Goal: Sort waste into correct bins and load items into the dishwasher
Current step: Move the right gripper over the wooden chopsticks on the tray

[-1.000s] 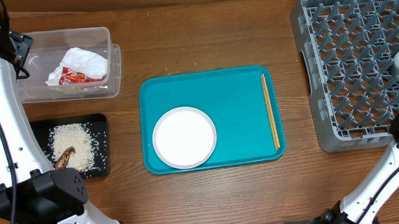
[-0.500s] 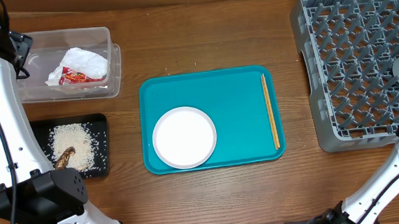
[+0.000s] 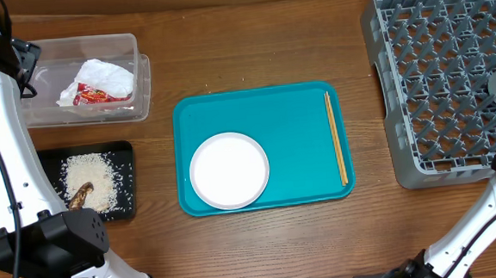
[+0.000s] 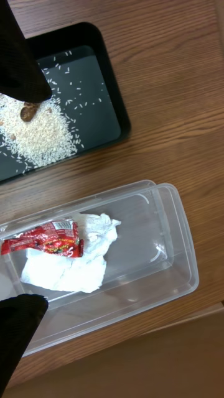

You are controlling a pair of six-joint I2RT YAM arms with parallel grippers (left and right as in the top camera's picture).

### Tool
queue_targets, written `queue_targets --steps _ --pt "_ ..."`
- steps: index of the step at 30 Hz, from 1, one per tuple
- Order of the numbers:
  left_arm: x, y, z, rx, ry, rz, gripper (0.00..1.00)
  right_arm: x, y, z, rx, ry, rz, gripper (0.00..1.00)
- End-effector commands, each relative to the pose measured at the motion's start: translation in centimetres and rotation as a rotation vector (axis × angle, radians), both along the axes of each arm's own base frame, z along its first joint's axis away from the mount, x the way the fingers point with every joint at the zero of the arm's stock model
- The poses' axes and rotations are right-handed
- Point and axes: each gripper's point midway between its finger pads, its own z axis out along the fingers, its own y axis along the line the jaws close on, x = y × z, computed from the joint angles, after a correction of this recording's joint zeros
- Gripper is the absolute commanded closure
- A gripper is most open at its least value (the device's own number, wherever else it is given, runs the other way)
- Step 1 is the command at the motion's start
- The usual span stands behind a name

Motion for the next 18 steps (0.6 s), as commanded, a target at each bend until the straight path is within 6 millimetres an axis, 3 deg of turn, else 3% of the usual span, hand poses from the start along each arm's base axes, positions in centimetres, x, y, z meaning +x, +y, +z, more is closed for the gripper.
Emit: queue_targets --steps 1,7,11,18 --pt "0.0 0.2 0.1 0.016 0.005 0.006 0.0 1.5 8.4 4.4 0.044 -0.2 0.339 0.34" --pt "0.0 0.2 0.1 0.016 0.005 0.006 0.0 2.6 15.1 -1.8 -0.077 0.101 0.405 0.27" --pt "0.0 0.2 0.1 0.016 0.004 0.006 0.0 1.9 20.0 -5.9 -0.207 0.306 0.464 0.3" --pt "0.0 0.2 0.1 0.016 0.005 0.006 0.0 1.4 27.1 -5.2 -0.363 0.32 0.577 0.28"
